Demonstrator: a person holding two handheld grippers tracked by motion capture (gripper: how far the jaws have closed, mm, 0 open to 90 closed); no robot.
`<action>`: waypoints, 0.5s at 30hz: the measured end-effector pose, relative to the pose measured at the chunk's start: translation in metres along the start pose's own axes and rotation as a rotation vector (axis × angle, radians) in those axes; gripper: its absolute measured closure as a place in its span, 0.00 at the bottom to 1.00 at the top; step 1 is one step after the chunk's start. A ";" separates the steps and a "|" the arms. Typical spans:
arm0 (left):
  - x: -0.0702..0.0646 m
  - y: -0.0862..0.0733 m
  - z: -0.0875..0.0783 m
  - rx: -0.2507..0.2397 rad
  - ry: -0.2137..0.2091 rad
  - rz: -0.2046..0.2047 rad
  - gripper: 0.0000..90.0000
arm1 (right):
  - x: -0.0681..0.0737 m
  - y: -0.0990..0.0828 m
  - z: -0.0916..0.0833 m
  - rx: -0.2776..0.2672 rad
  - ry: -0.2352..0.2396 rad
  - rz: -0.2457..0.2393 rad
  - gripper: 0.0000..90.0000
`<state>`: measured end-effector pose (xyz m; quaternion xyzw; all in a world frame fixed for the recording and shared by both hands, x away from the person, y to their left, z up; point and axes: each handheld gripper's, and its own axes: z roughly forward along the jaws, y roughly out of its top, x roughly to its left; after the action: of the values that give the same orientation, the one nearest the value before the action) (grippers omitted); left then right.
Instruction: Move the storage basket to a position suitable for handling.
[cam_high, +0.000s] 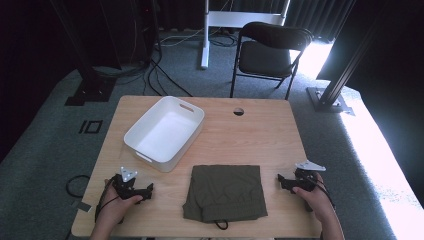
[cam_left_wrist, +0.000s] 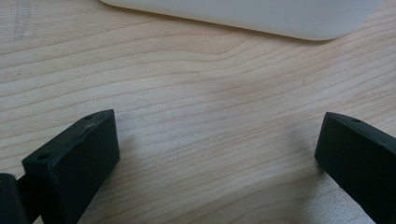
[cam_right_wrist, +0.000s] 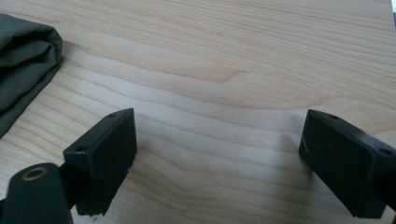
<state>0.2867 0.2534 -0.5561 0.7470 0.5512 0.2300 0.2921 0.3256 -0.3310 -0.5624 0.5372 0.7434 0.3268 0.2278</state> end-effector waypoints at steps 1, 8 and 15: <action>0.000 0.000 0.000 -0.001 0.000 0.000 0.01 | 0.000 0.000 0.000 0.000 -0.002 0.003 0.12; 0.000 0.000 0.000 -0.002 0.000 -0.002 0.01 | 0.004 0.004 0.004 -0.007 0.011 -0.010 0.14; 0.000 0.000 0.001 -0.003 -0.001 -0.003 0.01 | 0.008 0.016 0.010 -0.025 0.003 -0.014 0.14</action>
<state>0.2873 0.2530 -0.5563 0.7460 0.5517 0.2298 0.2937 0.3406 -0.3176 -0.5572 0.5286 0.7435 0.3352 0.2354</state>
